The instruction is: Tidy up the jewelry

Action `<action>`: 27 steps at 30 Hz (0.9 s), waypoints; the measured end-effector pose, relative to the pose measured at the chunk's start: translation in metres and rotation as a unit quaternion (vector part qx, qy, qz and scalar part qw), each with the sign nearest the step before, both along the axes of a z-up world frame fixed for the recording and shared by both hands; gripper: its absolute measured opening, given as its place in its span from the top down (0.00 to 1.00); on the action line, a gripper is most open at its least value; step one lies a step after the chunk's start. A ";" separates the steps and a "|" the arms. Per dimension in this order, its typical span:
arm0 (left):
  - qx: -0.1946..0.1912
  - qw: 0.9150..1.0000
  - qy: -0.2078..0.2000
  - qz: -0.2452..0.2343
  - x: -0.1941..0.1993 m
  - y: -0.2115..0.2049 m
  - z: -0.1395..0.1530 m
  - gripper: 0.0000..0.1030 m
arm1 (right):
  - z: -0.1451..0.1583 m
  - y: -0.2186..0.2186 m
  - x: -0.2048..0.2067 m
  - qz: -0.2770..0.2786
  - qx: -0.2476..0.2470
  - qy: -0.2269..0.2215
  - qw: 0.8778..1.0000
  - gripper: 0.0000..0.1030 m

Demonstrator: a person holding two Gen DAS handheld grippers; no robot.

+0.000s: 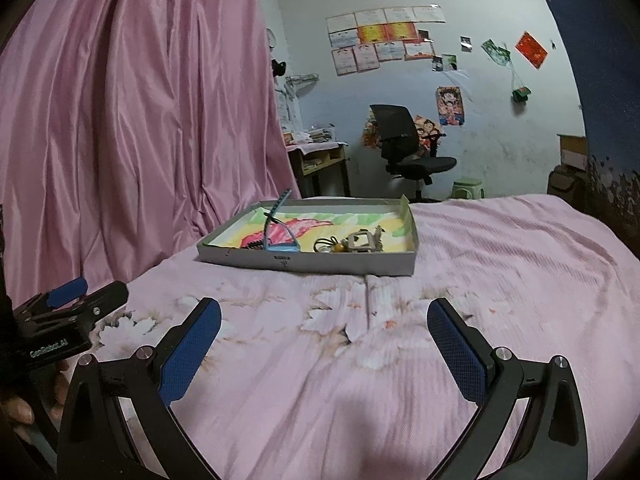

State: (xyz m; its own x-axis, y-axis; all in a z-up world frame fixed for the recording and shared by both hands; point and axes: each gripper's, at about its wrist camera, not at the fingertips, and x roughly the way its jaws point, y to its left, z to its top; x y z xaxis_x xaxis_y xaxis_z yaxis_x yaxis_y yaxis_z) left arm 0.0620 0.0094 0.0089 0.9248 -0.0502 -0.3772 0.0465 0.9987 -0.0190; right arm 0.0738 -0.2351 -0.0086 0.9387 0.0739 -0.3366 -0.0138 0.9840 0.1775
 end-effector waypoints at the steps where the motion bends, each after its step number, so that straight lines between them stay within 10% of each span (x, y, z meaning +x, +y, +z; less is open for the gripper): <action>1: 0.001 1.000 0.000 -0.001 -0.001 -0.001 0.000 0.01 | -0.001 0.000 -0.001 -0.002 0.000 0.001 1.000 0.02; 27: 0.013 1.000 -0.013 -0.021 -0.013 -0.010 -0.002 0.01 | -0.002 -0.001 -0.006 -0.015 -0.017 0.003 1.000 0.01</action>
State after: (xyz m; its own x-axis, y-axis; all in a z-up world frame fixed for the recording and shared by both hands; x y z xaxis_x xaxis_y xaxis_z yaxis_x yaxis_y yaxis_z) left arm 0.0495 -0.0005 0.0070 0.9316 -0.0786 -0.3548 0.0875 0.9961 0.0090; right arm 0.0682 -0.2360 -0.0108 0.9385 0.0345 -0.3434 0.0166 0.9893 0.1447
